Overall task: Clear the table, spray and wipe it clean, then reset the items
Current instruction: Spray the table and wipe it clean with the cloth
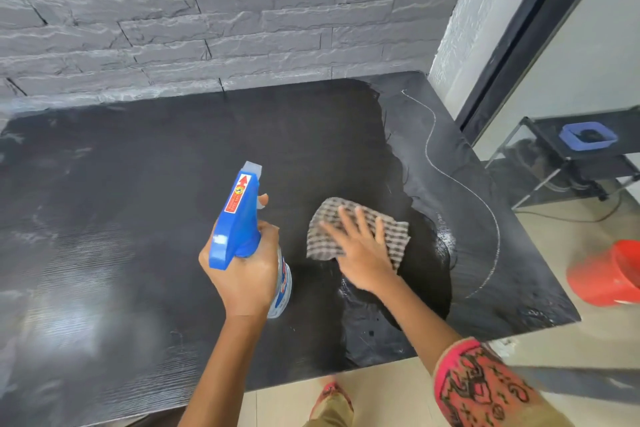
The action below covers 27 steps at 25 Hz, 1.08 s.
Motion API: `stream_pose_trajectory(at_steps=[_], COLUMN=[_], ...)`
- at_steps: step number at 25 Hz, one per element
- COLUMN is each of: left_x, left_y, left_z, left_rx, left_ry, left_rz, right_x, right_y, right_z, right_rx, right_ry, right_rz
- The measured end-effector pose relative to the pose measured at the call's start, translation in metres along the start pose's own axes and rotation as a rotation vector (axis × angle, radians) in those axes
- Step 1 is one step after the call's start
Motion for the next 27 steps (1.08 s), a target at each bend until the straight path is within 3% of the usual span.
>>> stream_pose_trajectory(at_steps=[4, 6, 11, 14, 16, 19, 22, 24, 27], left_x=[0.000, -0.001, 0.003, 0.010, 0.011, 0.011, 0.017, 0.022, 0.027], left_y=[0.002, 0.003, 0.015, 0.040, 0.058, 0.075, 0.079, 0.076, 0.064], left_z=[0.001, 0.000, 0.000, -0.004, -0.011, -0.020, -0.020, -0.019, -0.015], left_rx=[-0.010, -0.033, -0.069, -0.056, -0.040, -0.072, -0.097, -0.088, -0.054], left_ry=[0.019, 0.021, 0.072, 0.082, 0.064, 0.022, 0.023, 0.019, 0.031], left_rz=[0.012, 0.027, 0.016, -0.041, -0.060, -0.061, -0.070, -0.053, -0.012], right_x=[0.081, 0.113, 0.063, 0.010, -0.003, 0.027, 0.087, 0.116, 0.105], right_y=[-0.033, -0.031, 0.019, 0.019, -0.001, -0.038, -0.060, -0.055, -0.017], right_z=[0.033, 0.013, -0.063, -0.036, 0.017, 0.104, 0.126, 0.090, -0.002], right_rx=[0.020, 0.016, 0.046, 0.021, -0.018, -0.019, -0.023, -0.015, 0.018], right_ry=[0.331, 0.358, -0.071, -0.222, -0.100, 0.242, 0.519, 0.557, 0.311], right_rz=[0.107, 0.141, -0.014, -0.040, -0.003, 0.095, 0.190, 0.196, 0.094])
Point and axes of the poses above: each hand's wrist, its own x-axis away from the middle knuckle, its own y-axis out of the back of the hand, z = x × y, the point moved 8 cm from there along -x, towards the middle knuckle, and after that the axes turned 7 degrees about -x, right-handed, at the moved point
